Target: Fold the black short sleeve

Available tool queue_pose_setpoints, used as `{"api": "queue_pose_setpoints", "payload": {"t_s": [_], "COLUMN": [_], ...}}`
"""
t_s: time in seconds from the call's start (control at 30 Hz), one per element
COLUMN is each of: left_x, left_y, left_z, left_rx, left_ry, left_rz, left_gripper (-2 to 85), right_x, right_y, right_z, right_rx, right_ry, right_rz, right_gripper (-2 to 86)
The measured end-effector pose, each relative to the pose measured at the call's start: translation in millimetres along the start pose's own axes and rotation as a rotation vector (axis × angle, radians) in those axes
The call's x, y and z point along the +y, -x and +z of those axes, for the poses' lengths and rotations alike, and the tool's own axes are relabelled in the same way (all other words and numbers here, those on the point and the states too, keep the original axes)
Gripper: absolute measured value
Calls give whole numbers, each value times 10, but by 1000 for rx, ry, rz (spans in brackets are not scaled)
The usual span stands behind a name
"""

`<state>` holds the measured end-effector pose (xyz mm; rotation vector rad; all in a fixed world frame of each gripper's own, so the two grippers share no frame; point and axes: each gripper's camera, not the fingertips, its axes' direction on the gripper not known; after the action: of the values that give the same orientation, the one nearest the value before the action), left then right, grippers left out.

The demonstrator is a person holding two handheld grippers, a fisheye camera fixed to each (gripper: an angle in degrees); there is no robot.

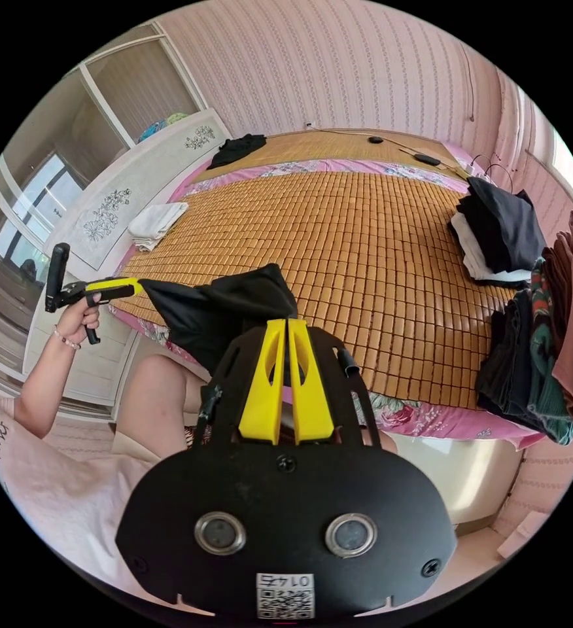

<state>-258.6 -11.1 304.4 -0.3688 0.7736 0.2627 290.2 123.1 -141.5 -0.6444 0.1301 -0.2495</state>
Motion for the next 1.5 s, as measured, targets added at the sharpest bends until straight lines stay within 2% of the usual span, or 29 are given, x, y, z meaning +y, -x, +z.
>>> {"api": "queue_pose_setpoints", "payload": {"t_s": [0.17,0.27,0.33,0.43,0.53,0.6,0.67,0.77,0.87,0.97,1.03,1.07,1.13,1.33,1.5], "left_x": [-1367,-1960,-2117,-1932,-1281,-767,-112,438,539,407,331,312,334,309,-123], "left_y": [-213,-304,-278,-297,-301,-301,-358,-518,-564,-532,-519,-515,-491,-446,-275], "left_z": [-532,-485,-313,-32,285,593,1058,1462,1743,1926,2018,2020,1980,1459,913], "left_rx": [-85,-113,-42,12,39,67,51,73,110,139,68,81,114,179,213], "left_ry": [-280,-334,-289,-243,-163,-47,166,319,395,375,406,405,388,279,108], "left_rz": [141,102,57,70,83,68,29,-16,-92,-172,-183,-161,-143,-87,-83], "left_gripper": [-5,11,44,62,60,55,52,57,79,82,59,43,21,-8,-9], "right_x": [28,42,92,193,298,344,370,338,206,61,2,-16,-76,87,257], "right_y": [-422,-646,-855,-1135,-1282,-1330,-1353,-1270,-1090,-1052,-1171,-1193,-1312,-1826,-2231], "right_z": [-208,-185,-83,119,259,329,401,547,749,1056,1289,1262,1082,278,14], "right_rx": [-27,-30,19,41,86,104,103,113,140,181,212,222,103,125,88], "right_ry": [-59,-43,-25,36,90,124,162,211,251,312,408,386,335,140,111], "right_rz": [94,164,241,323,330,310,284,189,71,43,72,79,109,245,352], "right_gripper": [-8,-7,-5,1,17,40,62,76,98,125,87,64,13,-3,-4]}}
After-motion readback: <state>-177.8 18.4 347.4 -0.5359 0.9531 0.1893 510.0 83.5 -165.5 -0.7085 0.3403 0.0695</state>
